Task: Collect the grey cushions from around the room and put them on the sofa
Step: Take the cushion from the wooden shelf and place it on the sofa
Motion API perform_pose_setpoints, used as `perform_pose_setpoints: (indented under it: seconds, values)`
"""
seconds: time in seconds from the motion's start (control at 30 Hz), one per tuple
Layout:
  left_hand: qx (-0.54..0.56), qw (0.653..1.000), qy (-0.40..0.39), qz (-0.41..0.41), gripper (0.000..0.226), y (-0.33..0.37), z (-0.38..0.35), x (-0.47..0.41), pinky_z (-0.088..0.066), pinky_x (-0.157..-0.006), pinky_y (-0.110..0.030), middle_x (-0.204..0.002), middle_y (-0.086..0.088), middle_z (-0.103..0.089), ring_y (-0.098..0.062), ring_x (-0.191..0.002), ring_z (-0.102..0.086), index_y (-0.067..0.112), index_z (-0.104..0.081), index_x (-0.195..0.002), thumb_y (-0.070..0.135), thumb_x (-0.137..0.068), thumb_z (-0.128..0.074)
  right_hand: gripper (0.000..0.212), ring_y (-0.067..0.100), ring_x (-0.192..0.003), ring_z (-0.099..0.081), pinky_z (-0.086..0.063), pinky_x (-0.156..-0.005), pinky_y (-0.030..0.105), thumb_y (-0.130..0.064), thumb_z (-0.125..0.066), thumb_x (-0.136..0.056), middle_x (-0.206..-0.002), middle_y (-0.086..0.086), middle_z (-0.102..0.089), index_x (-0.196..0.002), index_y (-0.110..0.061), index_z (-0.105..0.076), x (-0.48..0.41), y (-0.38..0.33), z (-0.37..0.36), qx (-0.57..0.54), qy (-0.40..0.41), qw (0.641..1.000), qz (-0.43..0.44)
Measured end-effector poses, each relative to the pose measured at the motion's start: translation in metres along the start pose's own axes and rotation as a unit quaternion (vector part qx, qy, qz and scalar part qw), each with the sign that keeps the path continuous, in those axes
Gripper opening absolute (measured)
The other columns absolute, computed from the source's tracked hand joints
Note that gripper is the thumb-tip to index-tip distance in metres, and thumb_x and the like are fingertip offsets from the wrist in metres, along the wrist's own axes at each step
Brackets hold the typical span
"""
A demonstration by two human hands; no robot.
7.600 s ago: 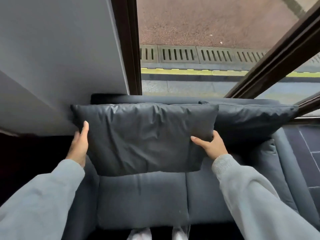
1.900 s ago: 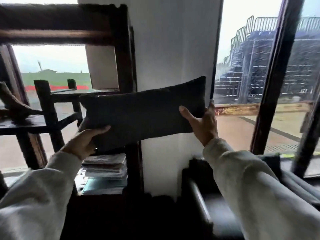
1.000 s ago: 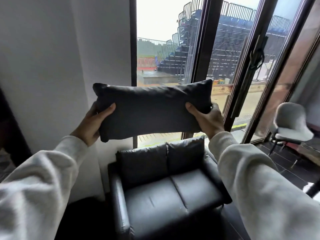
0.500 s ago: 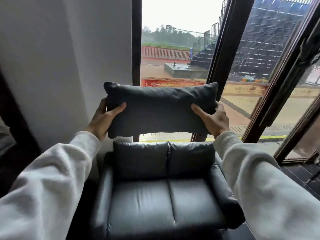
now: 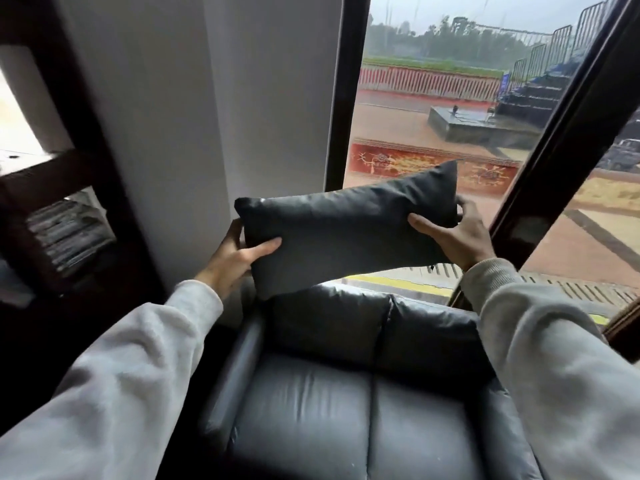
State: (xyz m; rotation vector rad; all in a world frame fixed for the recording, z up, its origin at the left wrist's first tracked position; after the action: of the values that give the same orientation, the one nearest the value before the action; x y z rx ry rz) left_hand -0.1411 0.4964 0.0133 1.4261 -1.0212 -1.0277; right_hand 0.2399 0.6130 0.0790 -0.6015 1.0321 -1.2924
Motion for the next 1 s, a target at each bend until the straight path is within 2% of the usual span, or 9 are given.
perform_pose_setpoints:
  seconds: [0.1,0.2,0.33,0.47,0.63,0.7,0.77,0.83,1.0]
  values:
    - [-0.032,0.998,0.009,0.045,0.075,-0.035,0.01,-0.026,-0.061,-0.082,-0.034,-0.115,0.008,-0.075,-0.016,-0.109,-0.072,0.029,-0.054,-0.133,0.024,-0.068,-0.092,0.103,0.022,-0.117,-0.063,-0.052,-0.105,0.042,-0.05,-0.097,-0.06,-0.133,0.004,-0.063,-0.145,-0.024,-0.044,-0.041,0.027,-0.047,0.002,-0.071,0.997,-0.023]
    - [-0.061,0.992,0.03,0.107,0.079,-0.079,0.027,-0.043,-0.056,-0.096,-0.045,-0.125,0.001,-0.072,-0.021,-0.117,-0.068,0.024,-0.055,-0.133,0.022,-0.064,-0.094,0.111,0.022,-0.118,-0.062,-0.052,-0.106,0.046,-0.045,-0.099,-0.054,-0.133,0.002,-0.063,-0.147,-0.024,-0.042,-0.078,0.052,-0.101,0.01,-0.14,0.989,-0.045]
    - [-0.049,0.979,0.083,0.18,0.076,-0.133,0.055,-0.047,-0.056,-0.096,-0.047,-0.122,0.002,-0.073,-0.018,-0.115,-0.069,0.022,-0.057,-0.131,0.023,-0.065,-0.093,0.121,0.022,-0.111,-0.066,-0.057,-0.098,0.048,-0.055,-0.098,-0.038,-0.124,0.001,-0.065,-0.141,-0.024,-0.045,-0.101,0.086,-0.177,0.021,-0.23,0.97,-0.076]
    - [-0.012,0.956,0.149,0.252,0.078,-0.195,0.083,-0.034,-0.053,-0.099,-0.047,-0.126,0.005,-0.069,-0.016,-0.12,-0.062,0.025,-0.054,-0.131,0.025,-0.062,-0.089,0.113,0.019,-0.104,-0.071,-0.061,-0.089,0.047,-0.064,-0.098,-0.033,-0.117,-0.003,-0.068,-0.128,-0.029,-0.048,-0.113,0.128,-0.257,0.021,-0.299,0.95,-0.084]
    - [0.016,0.905,0.251,0.344,0.068,-0.301,0.105,0.015,-0.053,-0.101,-0.043,-0.125,-0.001,-0.063,-0.021,-0.12,-0.061,0.02,-0.053,-0.128,0.016,-0.072,-0.092,0.078,0.015,-0.081,-0.064,-0.055,-0.074,0.038,-0.09,-0.077,-0.051,-0.091,-0.006,-0.067,-0.103,-0.035,-0.061,-0.108,0.203,-0.37,0.011,-0.357,0.927,-0.114]
    - [0.024,0.881,0.289,0.373,0.064,-0.343,0.104,0.041,-0.056,-0.091,-0.034,-0.118,0.001,-0.062,-0.02,-0.113,-0.064,0.023,-0.055,-0.12,0.015,-0.069,-0.093,0.076,0.014,-0.08,-0.062,-0.052,-0.078,0.036,-0.09,-0.074,-0.054,-0.088,-0.009,-0.065,-0.104,-0.034,-0.062,-0.093,0.241,-0.409,0.024,-0.374,0.918,-0.13]
    - [0.048,0.864,0.326,0.381,0.06,-0.384,0.101,0.064,-0.058,-0.078,-0.027,-0.116,0.002,-0.065,-0.017,-0.108,-0.067,0.03,-0.058,-0.112,0.006,-0.069,-0.092,0.064,0.011,-0.072,-0.057,-0.048,-0.075,0.032,-0.089,-0.074,-0.054,-0.076,-0.011,-0.06,-0.085,-0.034,-0.064,-0.076,0.277,-0.447,0.042,-0.398,0.908,-0.127]
    - [0.052,0.847,0.36,0.389,0.065,-0.423,0.095,0.085,-0.06,-0.081,-0.032,-0.121,0.002,-0.064,-0.019,-0.112,-0.065,0.034,-0.059,-0.117,0.001,-0.07,-0.09,0.054,0.011,-0.066,-0.053,-0.045,-0.07,0.031,-0.084,-0.072,-0.059,-0.066,-0.013,-0.054,-0.069,-0.032,-0.062,-0.059,0.309,-0.484,0.066,-0.432,0.893,-0.112]
    - [0.01,0.82,0.42,0.389,0.069,-0.497,0.092,0.108,-0.061,-0.086,-0.048,-0.119,-0.005,-0.065,-0.033,-0.1,-0.071,0.045,-0.057,-0.115,0.001,-0.071,-0.087,0.04,0.011,-0.077,-0.05,-0.041,-0.068,0.026,-0.064,-0.08,-0.068,-0.07,-0.017,-0.052,-0.068,-0.03,-0.057,-0.029,0.375,-0.561,0.083,-0.49,0.859,-0.119]
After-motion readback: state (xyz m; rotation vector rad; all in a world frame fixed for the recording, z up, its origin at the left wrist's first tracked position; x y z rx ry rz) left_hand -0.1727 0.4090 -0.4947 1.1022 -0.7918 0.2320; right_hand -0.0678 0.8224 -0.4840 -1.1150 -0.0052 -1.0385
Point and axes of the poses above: each hand's wrist, its own x-axis away from the middle knuckle, its own z-axis out of the back of the hand, y = z × x, the point moved 7 cm from there along -x, towards the middle knuckle
